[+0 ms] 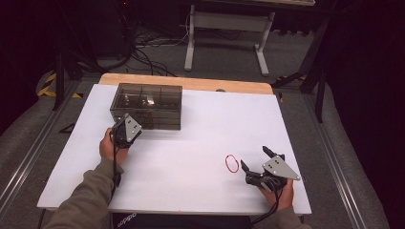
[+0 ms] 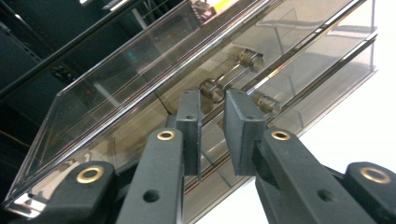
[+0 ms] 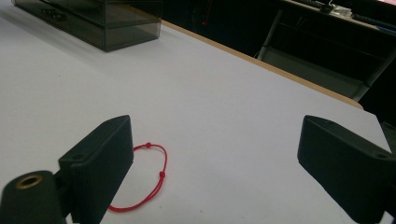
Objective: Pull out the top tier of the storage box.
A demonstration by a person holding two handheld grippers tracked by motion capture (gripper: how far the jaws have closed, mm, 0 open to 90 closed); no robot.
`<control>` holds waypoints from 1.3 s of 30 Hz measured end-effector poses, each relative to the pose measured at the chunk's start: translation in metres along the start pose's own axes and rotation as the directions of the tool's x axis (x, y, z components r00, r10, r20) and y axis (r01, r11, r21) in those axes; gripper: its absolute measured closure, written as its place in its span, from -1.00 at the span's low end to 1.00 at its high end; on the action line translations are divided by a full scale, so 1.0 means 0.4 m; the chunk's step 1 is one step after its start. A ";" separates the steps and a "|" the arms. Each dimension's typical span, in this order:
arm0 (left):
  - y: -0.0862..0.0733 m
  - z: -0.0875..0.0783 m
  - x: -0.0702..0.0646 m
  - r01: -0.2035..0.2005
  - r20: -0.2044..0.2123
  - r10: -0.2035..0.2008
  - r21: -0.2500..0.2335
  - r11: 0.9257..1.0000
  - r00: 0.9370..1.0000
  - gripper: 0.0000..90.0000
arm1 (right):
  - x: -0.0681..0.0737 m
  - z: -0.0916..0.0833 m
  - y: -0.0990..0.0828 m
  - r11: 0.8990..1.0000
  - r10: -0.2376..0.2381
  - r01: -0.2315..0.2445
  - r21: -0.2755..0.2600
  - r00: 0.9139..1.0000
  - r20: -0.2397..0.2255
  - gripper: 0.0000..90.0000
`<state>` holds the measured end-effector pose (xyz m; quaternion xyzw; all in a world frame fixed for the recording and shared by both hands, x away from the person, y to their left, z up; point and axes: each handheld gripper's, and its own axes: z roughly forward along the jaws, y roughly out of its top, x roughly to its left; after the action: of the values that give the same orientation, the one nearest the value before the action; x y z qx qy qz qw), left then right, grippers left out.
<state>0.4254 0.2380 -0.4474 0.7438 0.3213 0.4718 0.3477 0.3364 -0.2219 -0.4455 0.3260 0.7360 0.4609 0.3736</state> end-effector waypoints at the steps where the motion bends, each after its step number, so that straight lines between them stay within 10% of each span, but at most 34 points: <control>1: 0.001 0.000 -0.002 -0.002 -0.011 0.002 0.002 1.000 1.000 0.72 | 0.000 0.000 0.000 1.000 -0.001 0.001 0.000 1.000 -0.001 -0.75; 33: 0.004 -0.024 -0.023 0.026 -0.059 -0.028 -0.031 0.999 0.998 0.93 | -0.002 -0.009 0.001 1.000 -0.013 0.013 -0.001 1.000 0.003 -0.73; 39: 0.002 -0.015 -0.039 -0.020 -0.047 0.020 0.000 1.000 0.999 0.95 | -0.002 -0.008 0.002 1.000 -0.015 0.015 0.000 1.000 0.002 -0.73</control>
<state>0.4145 0.2264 -0.4524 0.7354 0.3219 0.4929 0.3355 0.3340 -0.2236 -0.4438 0.3209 0.7381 0.4577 0.3777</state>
